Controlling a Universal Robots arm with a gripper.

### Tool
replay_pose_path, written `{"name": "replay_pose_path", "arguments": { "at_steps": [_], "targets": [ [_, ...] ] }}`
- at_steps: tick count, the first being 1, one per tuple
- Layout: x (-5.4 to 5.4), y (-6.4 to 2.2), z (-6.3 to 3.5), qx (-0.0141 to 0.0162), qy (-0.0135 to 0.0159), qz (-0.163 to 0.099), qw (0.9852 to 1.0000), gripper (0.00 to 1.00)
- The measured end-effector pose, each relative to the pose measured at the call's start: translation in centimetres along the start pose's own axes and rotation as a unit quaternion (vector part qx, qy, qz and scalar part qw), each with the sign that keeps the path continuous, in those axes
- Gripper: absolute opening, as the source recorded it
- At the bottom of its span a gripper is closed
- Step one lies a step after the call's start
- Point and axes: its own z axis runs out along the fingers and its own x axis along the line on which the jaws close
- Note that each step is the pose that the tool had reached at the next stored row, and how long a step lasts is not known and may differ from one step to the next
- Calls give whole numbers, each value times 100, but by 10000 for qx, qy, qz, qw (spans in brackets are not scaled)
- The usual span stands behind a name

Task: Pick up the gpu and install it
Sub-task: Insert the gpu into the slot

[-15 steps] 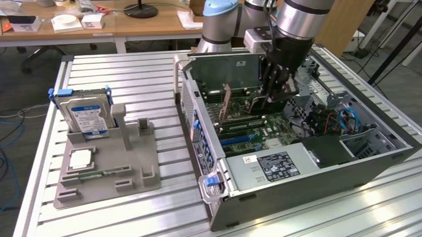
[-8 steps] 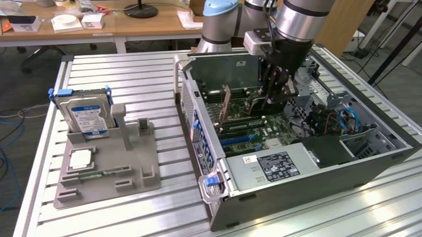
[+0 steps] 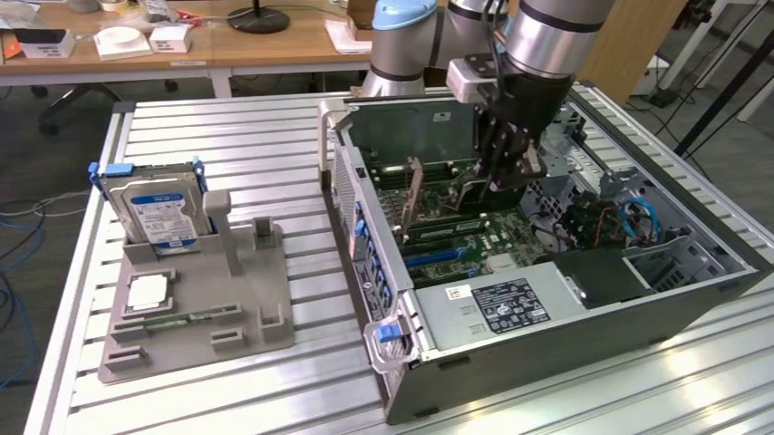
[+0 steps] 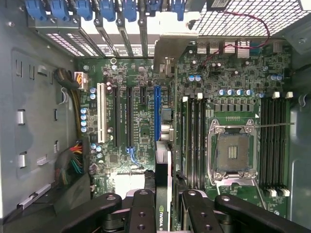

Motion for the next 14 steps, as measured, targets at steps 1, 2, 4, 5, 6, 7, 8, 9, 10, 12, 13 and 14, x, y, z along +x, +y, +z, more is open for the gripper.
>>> {"name": "replay_pose_path", "arguments": {
  "at_steps": [1, 2, 4, 5, 6, 7, 8, 9, 10, 12, 13, 14],
  "targets": [
    [0, 0, 3, 0, 0, 0, 10000, 26],
    [0, 0, 7, 0, 0, 0, 10000, 26],
    [0, 0, 14, 0, 1, 0, 10000, 26],
    [0, 0, 17, 0, 1, 0, 10000, 26],
    [1, 0, 20, 0, 1, 0, 10000, 26],
    [1, 0, 23, 0, 1, 0, 10000, 26],
    [1, 0, 27, 0, 1, 0, 10000, 26],
    [1, -1, 30, 0, 0, 0, 10000, 26],
    [1, -1, 33, 0, 1, 0, 10000, 26],
    [1, -1, 40, 0, 0, 0, 10000, 26],
    [1, -1, 43, 0, 1, 0, 10000, 26],
    [1, -1, 47, 0, 1, 0, 10000, 26]
  ]
}}
